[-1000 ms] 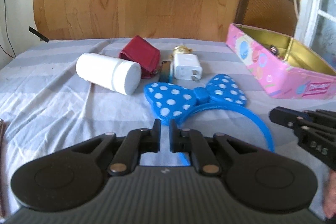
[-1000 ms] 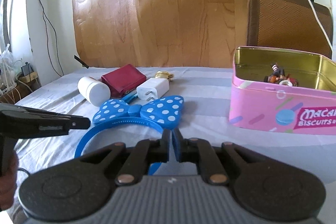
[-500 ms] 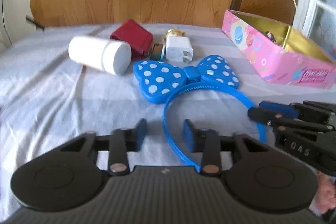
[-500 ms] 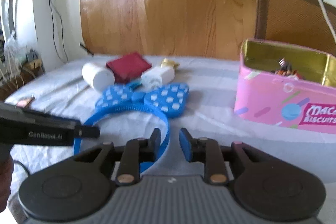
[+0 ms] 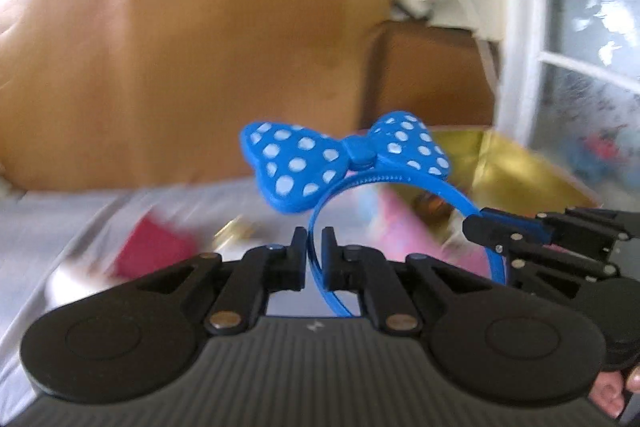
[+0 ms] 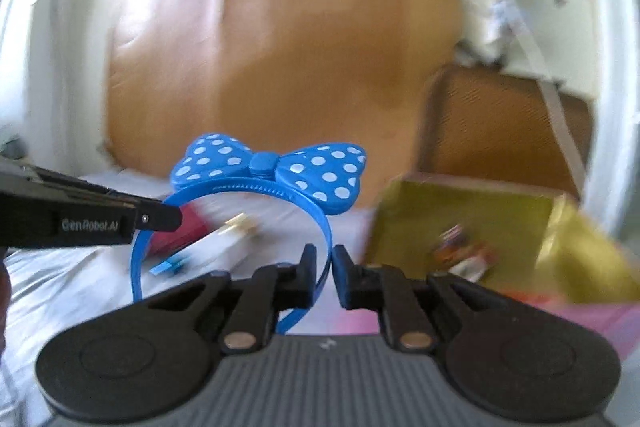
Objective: Organize rigid objects
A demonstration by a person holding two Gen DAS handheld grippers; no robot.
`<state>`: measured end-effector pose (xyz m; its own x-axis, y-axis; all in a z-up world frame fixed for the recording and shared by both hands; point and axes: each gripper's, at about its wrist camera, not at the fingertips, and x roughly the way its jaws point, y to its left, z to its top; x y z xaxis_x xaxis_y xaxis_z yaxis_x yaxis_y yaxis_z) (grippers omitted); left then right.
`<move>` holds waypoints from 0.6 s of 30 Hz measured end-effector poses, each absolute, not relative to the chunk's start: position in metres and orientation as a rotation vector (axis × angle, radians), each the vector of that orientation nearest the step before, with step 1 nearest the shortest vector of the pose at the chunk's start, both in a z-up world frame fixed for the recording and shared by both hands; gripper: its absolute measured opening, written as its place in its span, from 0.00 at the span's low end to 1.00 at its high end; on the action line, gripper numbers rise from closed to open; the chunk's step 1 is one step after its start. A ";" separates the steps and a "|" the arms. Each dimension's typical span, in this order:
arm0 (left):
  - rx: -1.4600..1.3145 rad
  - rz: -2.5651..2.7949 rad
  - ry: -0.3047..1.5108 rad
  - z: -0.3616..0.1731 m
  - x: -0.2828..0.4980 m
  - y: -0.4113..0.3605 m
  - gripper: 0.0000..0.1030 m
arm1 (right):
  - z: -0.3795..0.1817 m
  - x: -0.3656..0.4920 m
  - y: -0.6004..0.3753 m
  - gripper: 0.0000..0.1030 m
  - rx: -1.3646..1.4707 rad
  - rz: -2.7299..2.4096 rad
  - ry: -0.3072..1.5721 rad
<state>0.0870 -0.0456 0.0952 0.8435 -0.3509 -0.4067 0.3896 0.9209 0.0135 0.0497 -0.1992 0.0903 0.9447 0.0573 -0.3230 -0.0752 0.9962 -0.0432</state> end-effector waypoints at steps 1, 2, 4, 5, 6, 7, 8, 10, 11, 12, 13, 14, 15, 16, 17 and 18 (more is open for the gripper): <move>0.105 -0.420 0.405 0.100 0.097 -0.062 0.08 | 0.095 0.055 -0.211 0.09 -0.058 0.041 0.319; 0.112 -0.448 0.406 0.102 0.108 -0.081 0.08 | 0.098 0.061 -0.226 0.08 -0.063 0.010 0.316; 0.121 -0.488 0.421 0.102 0.131 -0.118 0.08 | 0.101 0.077 -0.258 0.08 -0.069 -0.056 0.325; 0.130 -0.500 0.433 0.100 0.143 -0.136 0.08 | 0.101 0.087 -0.277 0.08 -0.059 -0.081 0.340; 0.140 -0.507 0.444 0.097 0.155 -0.155 0.08 | 0.098 0.098 -0.293 0.08 -0.045 -0.099 0.359; 0.148 -0.513 0.459 0.094 0.168 -0.168 0.08 | 0.096 0.107 -0.305 0.08 -0.033 -0.111 0.375; 0.153 -0.515 0.484 0.089 0.182 -0.183 0.08 | 0.093 0.117 -0.319 0.08 -0.026 -0.124 0.392; 0.158 -0.507 0.538 0.080 0.205 -0.208 0.09 | 0.083 0.139 -0.339 0.09 -0.035 -0.145 0.439; 0.167 -0.502 0.568 0.074 0.218 -0.220 0.13 | 0.077 0.151 -0.347 0.10 -0.034 -0.148 0.471; 0.180 -0.489 0.586 0.069 0.227 -0.228 0.17 | 0.072 0.161 -0.356 0.11 -0.025 -0.154 0.493; 0.194 -0.461 0.597 0.065 0.235 -0.236 0.23 | 0.068 0.168 -0.363 0.18 -0.016 -0.167 0.502; 0.199 -0.439 0.607 0.066 0.239 -0.240 0.27 | 0.065 0.173 -0.371 0.21 -0.007 -0.180 0.507; 0.191 -0.433 0.613 0.066 0.242 -0.241 0.27 | 0.063 0.172 -0.377 0.23 0.008 -0.187 0.497; 0.180 -0.436 0.616 0.068 0.242 -0.238 0.27 | 0.063 0.168 -0.382 0.22 0.030 -0.188 0.483; 0.176 -0.438 0.609 0.070 0.240 -0.237 0.28 | 0.063 0.162 -0.387 0.22 0.058 -0.185 0.463; 0.184 -0.432 0.594 0.072 0.236 -0.236 0.29 | 0.064 0.156 -0.390 0.23 0.080 -0.186 0.441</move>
